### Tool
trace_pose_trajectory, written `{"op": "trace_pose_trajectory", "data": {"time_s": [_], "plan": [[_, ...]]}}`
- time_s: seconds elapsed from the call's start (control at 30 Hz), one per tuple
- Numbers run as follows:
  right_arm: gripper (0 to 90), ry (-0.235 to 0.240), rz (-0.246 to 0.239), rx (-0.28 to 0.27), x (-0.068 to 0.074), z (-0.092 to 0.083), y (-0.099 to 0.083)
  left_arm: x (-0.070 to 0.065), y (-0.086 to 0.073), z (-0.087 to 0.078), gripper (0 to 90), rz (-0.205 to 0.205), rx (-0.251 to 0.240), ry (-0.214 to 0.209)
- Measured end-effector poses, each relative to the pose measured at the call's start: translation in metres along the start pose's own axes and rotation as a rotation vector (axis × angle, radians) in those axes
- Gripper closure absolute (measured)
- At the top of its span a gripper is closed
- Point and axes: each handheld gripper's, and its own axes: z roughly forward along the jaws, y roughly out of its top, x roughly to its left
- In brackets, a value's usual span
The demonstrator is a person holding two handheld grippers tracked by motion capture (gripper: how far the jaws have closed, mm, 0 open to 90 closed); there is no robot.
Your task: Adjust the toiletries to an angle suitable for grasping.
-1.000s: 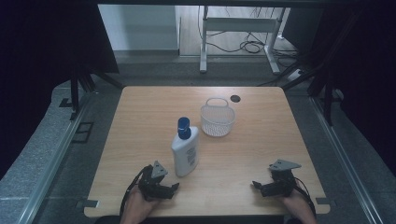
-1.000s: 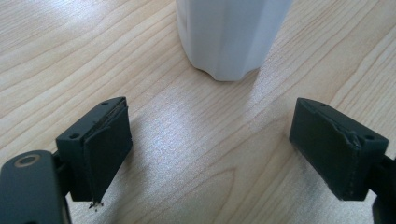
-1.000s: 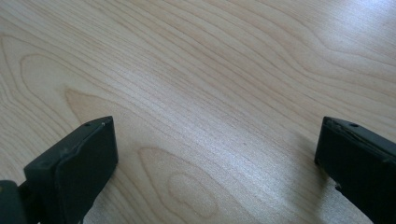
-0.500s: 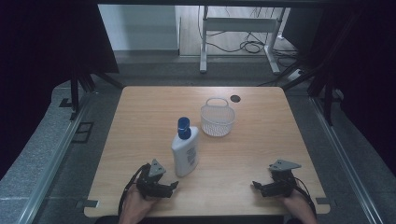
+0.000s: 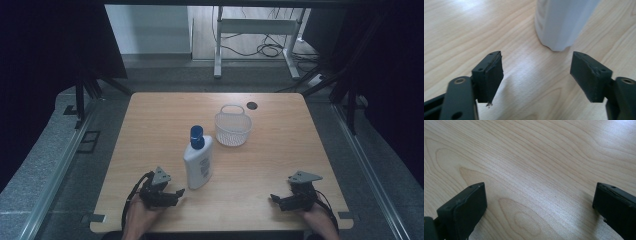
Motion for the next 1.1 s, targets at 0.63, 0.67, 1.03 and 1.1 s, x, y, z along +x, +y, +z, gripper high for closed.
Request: {"op": "trace_pose_trajectory", "data": {"time_s": [0.63, 0.67, 1.03, 1.1], "plan": [[0.0, 0.000, 0.000, 0.000, 0.000, 0.000, 0.000, 0.022, 0.018, 0.011, 57.3, -0.039, -0.038, 0.017], [0.0, 0.000, 0.000, 0.000, 0.000, 0.000, 0.000, 0.023, 0.020, 0.012, 61.8, -0.042, -0.041, 0.015], [0.0, 0.000, -0.001, -0.001, 0.000, 0.000, 0.000, 0.027, 0.033, 0.029, 89.1, -0.056, -0.053, -0.040], [0.0, 0.000, -0.001, 0.000, 0.000, 0.000, 0.000, 0.026, 0.035, 0.032, 89.2, -0.059, -0.055, -0.051]]}}
